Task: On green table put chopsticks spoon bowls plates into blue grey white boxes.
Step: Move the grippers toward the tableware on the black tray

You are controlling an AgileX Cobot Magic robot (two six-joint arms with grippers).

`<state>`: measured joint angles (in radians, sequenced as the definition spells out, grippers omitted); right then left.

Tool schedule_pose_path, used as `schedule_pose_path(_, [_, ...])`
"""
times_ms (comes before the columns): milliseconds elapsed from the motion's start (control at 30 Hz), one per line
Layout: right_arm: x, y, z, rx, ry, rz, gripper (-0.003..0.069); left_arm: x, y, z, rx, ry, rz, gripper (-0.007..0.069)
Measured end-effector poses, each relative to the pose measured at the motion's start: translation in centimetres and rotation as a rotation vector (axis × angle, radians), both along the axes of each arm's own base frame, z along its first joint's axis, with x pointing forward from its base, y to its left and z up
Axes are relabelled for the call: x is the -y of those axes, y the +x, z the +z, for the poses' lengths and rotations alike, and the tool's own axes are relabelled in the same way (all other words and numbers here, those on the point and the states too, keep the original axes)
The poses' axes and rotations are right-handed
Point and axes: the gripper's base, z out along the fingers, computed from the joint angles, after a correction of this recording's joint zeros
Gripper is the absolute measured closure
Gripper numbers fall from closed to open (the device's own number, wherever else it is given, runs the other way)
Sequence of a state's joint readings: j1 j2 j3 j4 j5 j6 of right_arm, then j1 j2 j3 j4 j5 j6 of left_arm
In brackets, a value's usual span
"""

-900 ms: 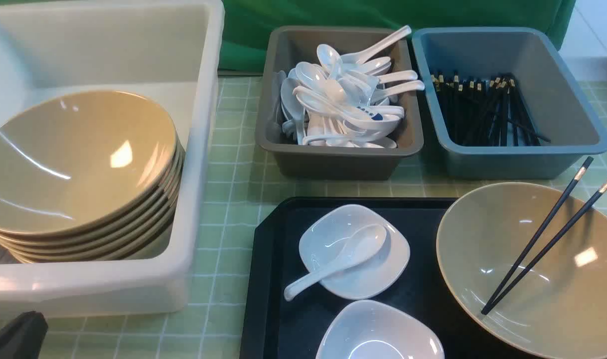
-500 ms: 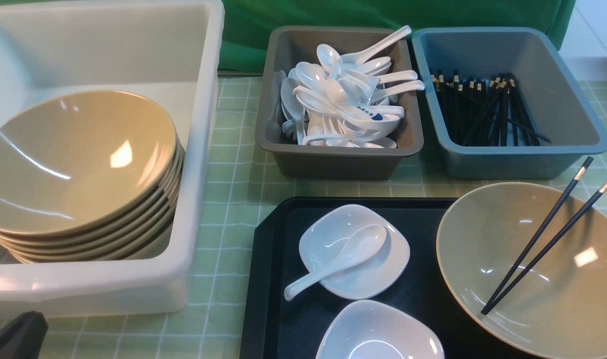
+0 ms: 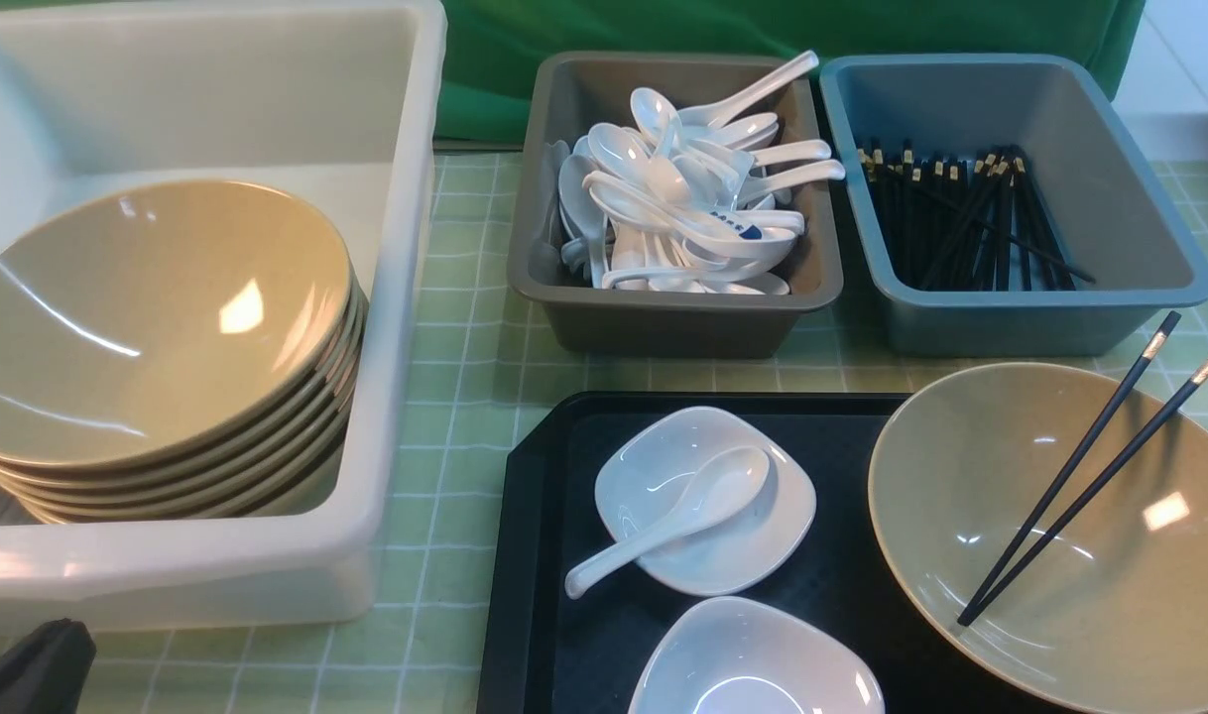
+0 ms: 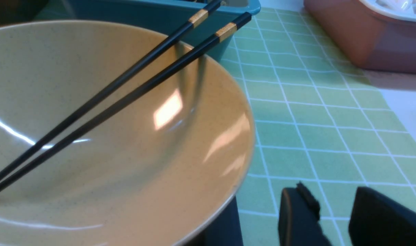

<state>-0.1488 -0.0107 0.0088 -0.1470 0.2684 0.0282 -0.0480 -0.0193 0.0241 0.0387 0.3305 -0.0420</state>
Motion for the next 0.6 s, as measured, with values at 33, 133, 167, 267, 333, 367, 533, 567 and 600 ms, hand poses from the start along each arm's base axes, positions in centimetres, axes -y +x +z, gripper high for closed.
schedule_pose_path(33, [0.0,0.0,0.0,0.000,0.000,0.000,0.0424,0.0,0.0,0.0,0.000,0.000,0.000,0.0627])
schedule_pose_path(133, [0.0,0.0,0.0,0.000,0.000,0.000,0.0424,0.0,0.0,0.0,0.001,0.000,0.000,0.0627])
schedule_pose_path(167, [0.0,0.0,0.0,0.000,0.000,0.000,0.0424,0.0,0.0,0.0,0.001,0.000,0.000,0.0627])
schedule_pose_path(267, [0.0,0.0,0.0,0.000,0.000,0.000,0.0424,0.0,0.1,0.2,0.027,-0.008,-0.002,0.0627])
schedule_pose_path(333, [0.0,0.0,0.0,0.000,0.000,0.000,0.0424,0.1,0.2,0.7,0.091,-0.042,-0.003,0.0627])
schedule_pose_path(367, [0.0,0.0,0.0,0.000,0.000,0.000,0.0424,0.1,0.2,0.7,0.090,-0.044,-0.003,0.0627])
schedule_pose_path(533, [0.0,0.1,0.2,0.041,-0.006,0.005,0.0424,0.2,0.3,2.1,0.236,-0.101,-0.004,0.0627])
schedule_pose_path(567, [0.0,0.2,0.3,0.063,-0.009,0.008,0.0424,0.2,0.3,2.1,0.240,-0.103,-0.004,0.0627])
schedule_pose_path(600, [-0.1,0.3,0.5,0.097,-0.015,0.012,0.0424,0.2,0.3,2.1,0.242,-0.104,-0.004,0.0627])
